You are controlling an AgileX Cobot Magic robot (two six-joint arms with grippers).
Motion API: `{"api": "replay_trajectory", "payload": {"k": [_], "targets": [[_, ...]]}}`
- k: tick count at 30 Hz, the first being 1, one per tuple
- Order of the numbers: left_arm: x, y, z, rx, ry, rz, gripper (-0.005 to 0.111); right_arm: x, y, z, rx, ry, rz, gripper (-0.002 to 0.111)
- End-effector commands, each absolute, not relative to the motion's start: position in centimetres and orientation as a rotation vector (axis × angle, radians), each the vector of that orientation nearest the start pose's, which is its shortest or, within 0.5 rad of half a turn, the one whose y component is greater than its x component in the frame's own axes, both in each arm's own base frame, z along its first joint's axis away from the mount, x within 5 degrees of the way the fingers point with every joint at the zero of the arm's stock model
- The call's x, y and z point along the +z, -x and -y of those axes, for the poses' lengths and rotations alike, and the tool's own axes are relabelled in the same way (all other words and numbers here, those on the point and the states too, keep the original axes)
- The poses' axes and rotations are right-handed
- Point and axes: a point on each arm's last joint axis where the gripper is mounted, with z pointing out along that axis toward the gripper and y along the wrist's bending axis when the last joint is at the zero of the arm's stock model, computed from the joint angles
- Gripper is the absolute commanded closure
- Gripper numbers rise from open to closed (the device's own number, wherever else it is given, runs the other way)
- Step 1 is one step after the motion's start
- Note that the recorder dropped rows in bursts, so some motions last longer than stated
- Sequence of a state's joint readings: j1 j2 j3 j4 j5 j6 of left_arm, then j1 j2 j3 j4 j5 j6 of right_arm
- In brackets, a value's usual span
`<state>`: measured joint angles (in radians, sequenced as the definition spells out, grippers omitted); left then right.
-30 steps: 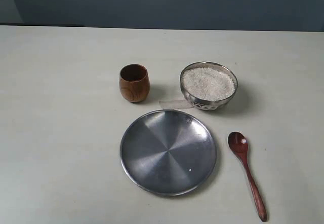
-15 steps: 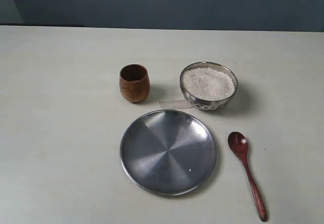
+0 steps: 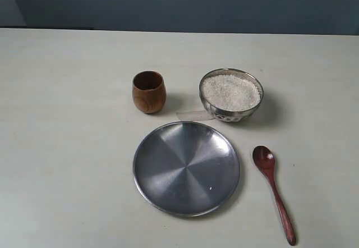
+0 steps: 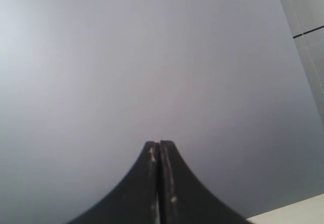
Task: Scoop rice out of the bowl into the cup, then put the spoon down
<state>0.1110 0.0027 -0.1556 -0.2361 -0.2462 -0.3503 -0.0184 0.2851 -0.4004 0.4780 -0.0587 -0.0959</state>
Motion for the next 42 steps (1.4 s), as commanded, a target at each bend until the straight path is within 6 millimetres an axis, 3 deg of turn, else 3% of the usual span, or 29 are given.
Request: {"api": "replay_trajectory", "payload": {"k": [1,4,7,15,21,25,31,36,42], "targets": [[28.9,-3.4,-0.9,-0.396,0.414,-0.985,0.106,33.8,-7.0,0.3,0.283,-0.263,-1.27,0.109],[28.5,-3.6,-0.9,-0.424,0.439,-1.03,0.106,33.9,-7.0,0.3,0.252,-0.224,-1.267,0.109],[29.0,-3.3,-1.0,-0.55,0.502,-0.936,0.106,34.0,-6.9,0.3,0.244,-0.222,-1.25,0.109],[29.2,-3.2,-1.0,-0.544,0.49,-0.911,0.106,34.0,-6.9,0.1,0.268,-0.203,-1.258,0.109],[29.4,-3.3,-0.5,-0.469,0.443,-1.083,0.106,34.0,-6.9,0.0,0.276,-0.197,-1.261,0.109],[31.2,-2.6,-0.2,-0.422,0.424,-1.178,0.106,33.7,-7.0,-0.3,0.296,-0.172,-1.303,0.109],[34.4,-3.0,0.0,-0.332,0.39,-1.368,0.106,33.3,-7.1,-0.4,0.281,-0.145,-1.342,0.109],[37.3,-4.7,0.6,-0.286,0.26,-1.553,0.106,33.8,-7.0,-0.5,0.246,-0.096,-1.365,0.109],[39.7,-7.9,1.4,-0.293,0.104,-1.769,0.106,36.7,-6.2,-0.7,0.199,-0.02,-1.368,0.109]]}}
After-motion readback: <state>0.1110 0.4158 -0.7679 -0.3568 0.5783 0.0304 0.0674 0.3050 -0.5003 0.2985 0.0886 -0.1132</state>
